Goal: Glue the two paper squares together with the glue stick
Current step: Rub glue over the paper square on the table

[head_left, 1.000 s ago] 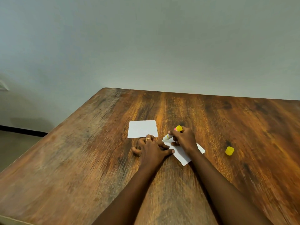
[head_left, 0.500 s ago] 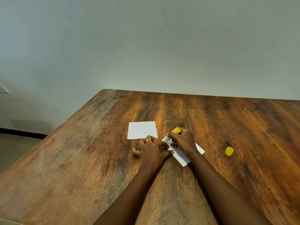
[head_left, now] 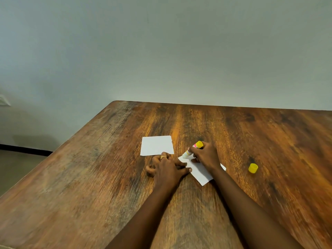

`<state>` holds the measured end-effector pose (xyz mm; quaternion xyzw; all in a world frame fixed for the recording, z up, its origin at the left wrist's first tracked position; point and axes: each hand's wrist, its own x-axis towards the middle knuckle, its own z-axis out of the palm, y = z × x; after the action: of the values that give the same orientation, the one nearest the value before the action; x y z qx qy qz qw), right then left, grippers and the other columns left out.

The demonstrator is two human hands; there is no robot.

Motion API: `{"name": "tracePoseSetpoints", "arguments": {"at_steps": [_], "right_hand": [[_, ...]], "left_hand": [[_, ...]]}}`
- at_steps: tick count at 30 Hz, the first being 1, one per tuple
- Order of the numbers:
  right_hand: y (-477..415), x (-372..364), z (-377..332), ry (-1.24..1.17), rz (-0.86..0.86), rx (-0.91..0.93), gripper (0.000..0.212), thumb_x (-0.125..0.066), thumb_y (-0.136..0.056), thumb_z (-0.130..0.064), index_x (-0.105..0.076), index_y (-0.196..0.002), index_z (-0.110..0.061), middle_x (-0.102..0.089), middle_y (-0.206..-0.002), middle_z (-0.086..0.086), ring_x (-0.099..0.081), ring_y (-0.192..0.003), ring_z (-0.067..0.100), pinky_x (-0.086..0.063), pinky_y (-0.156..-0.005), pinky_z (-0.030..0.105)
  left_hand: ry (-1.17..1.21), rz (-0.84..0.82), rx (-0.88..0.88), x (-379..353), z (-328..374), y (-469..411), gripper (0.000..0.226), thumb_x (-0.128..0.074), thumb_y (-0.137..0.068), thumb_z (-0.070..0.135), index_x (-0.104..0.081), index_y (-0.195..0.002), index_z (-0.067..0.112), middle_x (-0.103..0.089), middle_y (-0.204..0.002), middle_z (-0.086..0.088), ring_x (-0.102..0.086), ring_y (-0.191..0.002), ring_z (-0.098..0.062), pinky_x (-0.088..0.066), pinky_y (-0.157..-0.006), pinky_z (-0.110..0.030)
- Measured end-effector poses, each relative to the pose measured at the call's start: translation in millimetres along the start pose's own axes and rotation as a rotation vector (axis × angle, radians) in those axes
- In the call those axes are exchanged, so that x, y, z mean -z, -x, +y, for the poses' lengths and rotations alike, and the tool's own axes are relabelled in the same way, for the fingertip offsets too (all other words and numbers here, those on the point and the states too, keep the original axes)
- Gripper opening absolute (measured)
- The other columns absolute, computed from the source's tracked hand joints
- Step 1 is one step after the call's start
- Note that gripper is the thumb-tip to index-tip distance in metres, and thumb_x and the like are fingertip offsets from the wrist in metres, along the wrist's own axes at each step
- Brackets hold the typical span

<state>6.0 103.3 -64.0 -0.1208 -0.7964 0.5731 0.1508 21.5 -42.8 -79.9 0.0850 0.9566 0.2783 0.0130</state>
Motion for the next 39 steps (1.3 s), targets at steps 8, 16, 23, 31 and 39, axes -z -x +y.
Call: {"name": "tracePoseSetpoints", "arguments": {"at_steps": [8, 16, 23, 31, 39], "right_hand": [[-4, 7, 2, 0.077, 0.051, 0.017, 0.019, -0.070, -0.077, -0.008, -0.057, -0.062, -0.007, -0.060, -0.066, 0.011, -0.057, -0.060, 0.021, -0.054, -0.048, 0.030], [-9, 13, 3, 0.110, 0.102, -0.005, 0.022, -0.070, -0.077, -0.010, -0.057, -0.060, -0.013, -0.060, -0.061, 0.004, -0.059, -0.059, 0.021, -0.054, -0.047, 0.030], [-16, 17, 7, 0.128, 0.142, -0.012, 0.013, -0.070, -0.080, -0.014, -0.062, -0.073, -0.008, -0.060, -0.070, 0.004, -0.057, -0.059, 0.009, -0.042, -0.036, 0.010], [-22, 25, 12, 0.148, 0.188, -0.015, 0.015, -0.070, -0.079, -0.015, -0.061, -0.070, -0.008, -0.064, -0.070, 0.008, -0.062, -0.063, 0.020, -0.043, -0.042, 0.015], [-25, 30, 16, 0.096, 0.203, -0.047, 0.013, -0.070, -0.080, -0.016, -0.062, -0.074, -0.008, -0.066, -0.076, 0.010, -0.064, -0.065, 0.019, -0.055, -0.051, 0.027]], "left_hand": [[-0.014, -0.017, -0.001, -1, -3, -2, 0.041, -0.057, -0.075, 0.064, -0.065, -0.110, 0.043, -0.049, -0.137, 0.000, -0.026, -0.127, -0.028, -0.030, -0.100, -0.055], [0.002, -0.018, 0.008, 1, -1, -1, 0.042, -0.059, -0.075, 0.063, -0.066, -0.111, 0.041, -0.049, -0.139, 0.001, -0.024, -0.128, -0.029, -0.031, -0.100, -0.056], [0.011, 0.000, 0.010, 3, 1, 2, 0.039, -0.061, -0.075, 0.060, -0.067, -0.109, 0.041, -0.046, -0.140, -0.001, -0.023, -0.127, -0.029, -0.025, -0.101, -0.057], [0.041, 0.011, -0.001, 2, -2, 1, 0.038, -0.061, -0.075, 0.060, -0.067, -0.108, 0.040, -0.048, -0.138, 0.001, -0.024, -0.127, -0.027, -0.027, -0.100, -0.055], [0.070, 0.006, -0.002, -1, -3, -1, 0.038, -0.062, -0.076, 0.058, -0.067, -0.109, 0.039, -0.050, -0.139, 0.004, -0.022, -0.131, -0.025, -0.024, -0.103, -0.056]]}}
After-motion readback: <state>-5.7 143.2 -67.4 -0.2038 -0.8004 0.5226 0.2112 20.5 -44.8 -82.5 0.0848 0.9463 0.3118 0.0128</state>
